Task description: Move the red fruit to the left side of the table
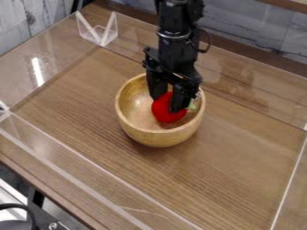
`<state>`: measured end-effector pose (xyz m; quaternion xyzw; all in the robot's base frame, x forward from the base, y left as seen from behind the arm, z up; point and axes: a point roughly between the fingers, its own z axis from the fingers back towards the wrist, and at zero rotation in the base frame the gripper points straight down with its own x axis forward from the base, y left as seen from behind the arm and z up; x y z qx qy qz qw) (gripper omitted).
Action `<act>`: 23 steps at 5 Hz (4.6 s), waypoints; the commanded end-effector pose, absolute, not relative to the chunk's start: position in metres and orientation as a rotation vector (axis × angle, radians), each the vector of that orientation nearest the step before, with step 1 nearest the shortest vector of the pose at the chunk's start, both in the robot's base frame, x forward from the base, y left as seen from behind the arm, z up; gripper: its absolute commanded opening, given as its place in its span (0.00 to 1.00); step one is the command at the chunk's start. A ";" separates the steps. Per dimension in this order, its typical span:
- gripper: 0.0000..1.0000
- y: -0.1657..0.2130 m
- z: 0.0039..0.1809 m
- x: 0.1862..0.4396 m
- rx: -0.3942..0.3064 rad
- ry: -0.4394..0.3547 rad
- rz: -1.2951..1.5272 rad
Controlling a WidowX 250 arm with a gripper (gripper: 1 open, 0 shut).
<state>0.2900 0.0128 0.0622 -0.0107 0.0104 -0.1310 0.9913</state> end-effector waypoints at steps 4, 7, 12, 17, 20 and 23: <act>0.00 0.069 0.147 0.274 -0.010 -0.185 -0.158; 0.00 0.124 0.122 0.231 -0.003 -0.144 -0.145; 0.00 0.164 0.081 0.215 0.008 -0.060 -0.053; 0.00 0.171 0.083 0.214 -0.019 -0.047 -0.001; 1.00 0.171 0.086 0.217 -0.035 -0.043 0.010; 1.00 0.172 0.093 0.226 -0.056 -0.058 0.017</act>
